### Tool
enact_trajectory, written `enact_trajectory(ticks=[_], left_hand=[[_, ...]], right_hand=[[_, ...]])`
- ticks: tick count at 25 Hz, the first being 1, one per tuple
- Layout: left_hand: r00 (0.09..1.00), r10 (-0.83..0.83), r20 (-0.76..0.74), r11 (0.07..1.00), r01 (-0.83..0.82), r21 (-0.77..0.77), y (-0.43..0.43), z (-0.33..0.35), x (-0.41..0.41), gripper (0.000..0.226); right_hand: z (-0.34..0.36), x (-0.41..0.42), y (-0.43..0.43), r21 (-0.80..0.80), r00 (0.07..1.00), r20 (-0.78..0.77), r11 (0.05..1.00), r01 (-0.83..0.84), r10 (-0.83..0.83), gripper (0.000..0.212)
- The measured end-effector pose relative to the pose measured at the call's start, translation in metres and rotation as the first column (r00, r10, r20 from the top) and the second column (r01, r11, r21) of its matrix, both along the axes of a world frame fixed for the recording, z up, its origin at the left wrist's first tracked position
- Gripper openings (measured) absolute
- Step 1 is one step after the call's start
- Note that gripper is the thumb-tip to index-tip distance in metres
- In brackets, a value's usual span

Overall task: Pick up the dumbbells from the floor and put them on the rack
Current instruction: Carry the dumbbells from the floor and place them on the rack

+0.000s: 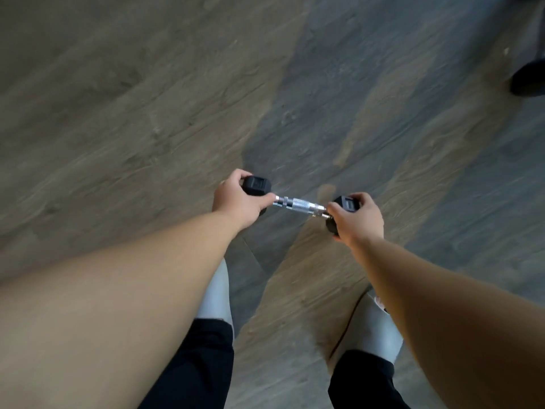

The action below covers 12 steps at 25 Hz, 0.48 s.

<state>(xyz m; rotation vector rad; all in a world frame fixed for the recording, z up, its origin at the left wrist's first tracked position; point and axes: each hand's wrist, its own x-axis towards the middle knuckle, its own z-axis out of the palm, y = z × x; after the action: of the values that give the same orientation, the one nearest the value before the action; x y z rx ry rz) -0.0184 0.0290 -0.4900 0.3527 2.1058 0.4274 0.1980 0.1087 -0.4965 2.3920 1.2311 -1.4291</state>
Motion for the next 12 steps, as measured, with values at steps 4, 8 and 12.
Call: enact_trajectory(ticks=[4,8,12], left_hand=[[0.999,0.025,-0.02,0.999,-0.024,0.031,0.005,0.089,-0.037,0.054],[0.997,0.017,-0.074,0.994,-0.009,0.105,0.033,0.228,-0.106,0.055],[0.989,0.064,-0.136,0.973,-0.032,0.228,0.072,0.378,-0.194,0.056]], right_hand=[[0.088,-0.034,0.0,0.023,1.0,-0.015,0.999,0.025,-0.024,0.045],[0.223,-0.101,0.029,0.072,0.997,-0.079,0.997,0.021,-0.016,0.045],[0.368,-0.192,0.076,0.159,0.986,-0.168,0.987,0.029,-0.002,0.046]])
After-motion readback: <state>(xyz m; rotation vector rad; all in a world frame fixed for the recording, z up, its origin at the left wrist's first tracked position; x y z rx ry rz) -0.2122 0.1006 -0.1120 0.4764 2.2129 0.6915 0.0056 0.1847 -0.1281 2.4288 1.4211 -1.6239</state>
